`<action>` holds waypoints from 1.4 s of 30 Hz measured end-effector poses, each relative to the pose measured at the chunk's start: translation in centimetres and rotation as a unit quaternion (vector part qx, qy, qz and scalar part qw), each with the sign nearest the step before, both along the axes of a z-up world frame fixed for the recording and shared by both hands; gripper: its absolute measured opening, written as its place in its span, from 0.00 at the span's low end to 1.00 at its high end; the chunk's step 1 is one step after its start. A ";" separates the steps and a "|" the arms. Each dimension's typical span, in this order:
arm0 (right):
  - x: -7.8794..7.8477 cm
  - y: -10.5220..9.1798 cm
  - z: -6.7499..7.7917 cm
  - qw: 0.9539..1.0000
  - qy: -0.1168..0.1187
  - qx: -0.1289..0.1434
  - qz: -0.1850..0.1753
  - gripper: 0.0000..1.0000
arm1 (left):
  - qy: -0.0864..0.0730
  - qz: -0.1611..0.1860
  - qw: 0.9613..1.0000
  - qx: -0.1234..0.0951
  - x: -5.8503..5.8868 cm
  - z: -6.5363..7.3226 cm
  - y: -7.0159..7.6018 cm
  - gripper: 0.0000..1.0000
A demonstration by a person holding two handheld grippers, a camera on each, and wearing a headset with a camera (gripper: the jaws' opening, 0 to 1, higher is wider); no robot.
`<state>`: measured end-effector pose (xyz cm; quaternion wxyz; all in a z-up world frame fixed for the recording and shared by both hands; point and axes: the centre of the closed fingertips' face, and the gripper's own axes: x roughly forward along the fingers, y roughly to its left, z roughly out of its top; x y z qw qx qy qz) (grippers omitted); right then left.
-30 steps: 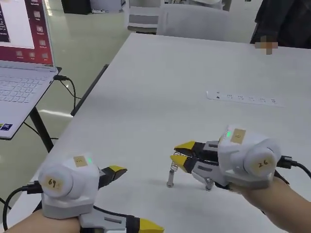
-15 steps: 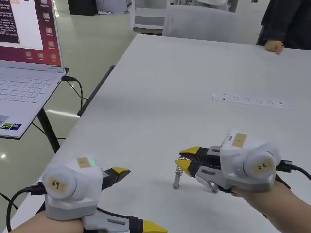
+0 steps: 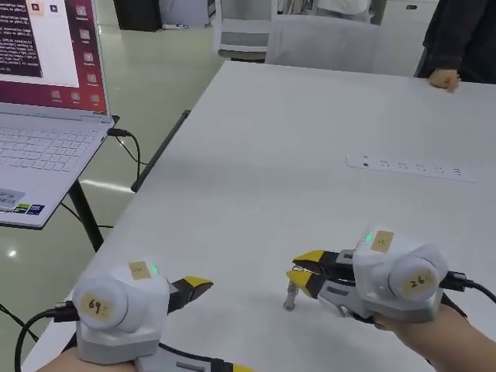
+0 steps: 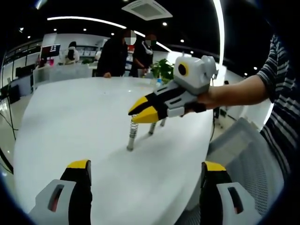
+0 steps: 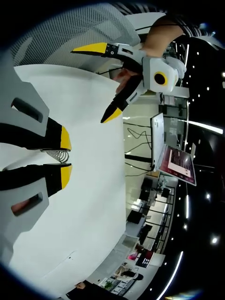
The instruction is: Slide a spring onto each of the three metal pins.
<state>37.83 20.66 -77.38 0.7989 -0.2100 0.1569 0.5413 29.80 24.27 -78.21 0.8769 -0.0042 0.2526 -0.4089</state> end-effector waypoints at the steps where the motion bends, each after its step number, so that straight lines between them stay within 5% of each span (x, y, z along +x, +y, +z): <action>1: -0.1 0.0 -0.1 1.000 0.000 -0.002 0.001 0.07 | 0.000 -0.001 1.000 0.000 0.0 0.0 -0.1 0.94; 42: -0.9 -0.3 -3.8 0.999 0.001 -0.037 0.008 0.07 | -0.005 -0.015 1.000 0.002 0.7 0.5 -1.5 0.93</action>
